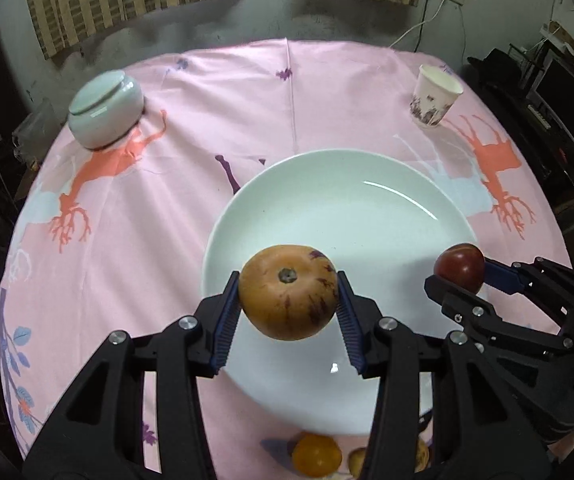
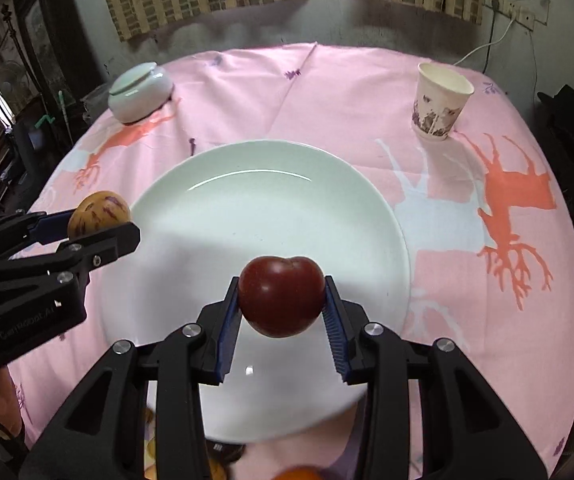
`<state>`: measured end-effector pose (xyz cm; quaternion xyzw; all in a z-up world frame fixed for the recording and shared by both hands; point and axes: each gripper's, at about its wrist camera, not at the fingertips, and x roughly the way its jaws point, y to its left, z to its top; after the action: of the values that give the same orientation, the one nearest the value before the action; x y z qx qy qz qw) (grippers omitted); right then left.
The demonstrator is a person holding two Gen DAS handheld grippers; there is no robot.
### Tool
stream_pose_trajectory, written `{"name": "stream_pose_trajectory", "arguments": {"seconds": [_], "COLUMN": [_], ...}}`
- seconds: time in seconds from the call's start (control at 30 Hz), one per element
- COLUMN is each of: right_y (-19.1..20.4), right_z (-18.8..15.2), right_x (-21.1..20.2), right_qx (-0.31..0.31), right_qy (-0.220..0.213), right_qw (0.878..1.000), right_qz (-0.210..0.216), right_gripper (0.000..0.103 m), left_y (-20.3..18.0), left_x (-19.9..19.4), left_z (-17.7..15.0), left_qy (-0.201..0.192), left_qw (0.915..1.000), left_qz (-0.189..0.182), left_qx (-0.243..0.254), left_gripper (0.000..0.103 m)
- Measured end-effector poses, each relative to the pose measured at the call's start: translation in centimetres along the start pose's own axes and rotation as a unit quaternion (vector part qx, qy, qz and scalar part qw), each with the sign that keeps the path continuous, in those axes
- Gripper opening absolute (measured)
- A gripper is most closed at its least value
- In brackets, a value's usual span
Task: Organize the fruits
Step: 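Carry both fruits onto the white plate and open both grippers, then withdraw both open grippers from the plate back to the fruit cluster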
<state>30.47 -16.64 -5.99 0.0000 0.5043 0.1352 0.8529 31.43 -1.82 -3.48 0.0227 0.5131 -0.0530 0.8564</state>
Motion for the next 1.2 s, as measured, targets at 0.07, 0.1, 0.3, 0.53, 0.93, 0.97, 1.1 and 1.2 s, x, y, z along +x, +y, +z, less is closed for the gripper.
{"name": "stream_pose_trajectory", "arguments": {"seconds": [0.07, 0.1, 0.3, 0.53, 0.93, 0.97, 1.1, 1.2], "right_y": [-0.8, -1.0, -0.2, 0.2, 3.2, 3.4, 3.9, 4.5], "right_z": [1.2, 1.5, 2.3, 2.7, -3.2, -4.4, -10.1, -14.2], "right_x": [2.6, 3.3, 4.9, 3.6, -6.9, -7.7, -10.5, -11.9], "right_qx": [0.003, 0.003, -0.029, -0.041, -0.064, -0.062, -0.06, -0.051], "right_qy": [0.018, 0.021, 0.015, -0.011, -0.048, -0.048, -0.045, -0.042], "right_qw": [1.0, 1.0, 0.999, 0.998, 0.996, 0.996, 0.997, 0.998], "right_qz": [-0.004, -0.006, -0.018, -0.036, -0.037, -0.035, -0.029, -0.022], "right_gripper": [0.039, 0.039, 0.041, 0.066, 0.071, 0.074, 0.079, 0.079], "left_y": [0.2, 0.3, 0.1, 1.2, 0.7, 0.5, -0.2, -0.7], "left_x": [2.4, 3.2, 6.0, 5.4, -7.2, -8.3, -11.9, -13.3], "left_z": [0.9, 1.1, 2.2, 2.8, -4.4, -5.8, -11.2, -14.4], "left_qy": [0.013, 0.014, 0.025, 0.01, -0.085, -0.093, -0.124, -0.136], "left_qw": [0.9999, 0.9999, 0.9996, 0.9997, 0.9963, 0.9956, 0.9921, 0.9905], "left_qz": [0.002, -0.003, -0.013, -0.017, -0.014, -0.016, -0.014, -0.011], "left_qx": [-0.006, -0.008, -0.001, -0.016, 0.002, 0.005, 0.011, 0.015], "left_gripper": [0.047, 0.047, 0.047, 0.06, 0.079, 0.081, 0.087, 0.089]}}
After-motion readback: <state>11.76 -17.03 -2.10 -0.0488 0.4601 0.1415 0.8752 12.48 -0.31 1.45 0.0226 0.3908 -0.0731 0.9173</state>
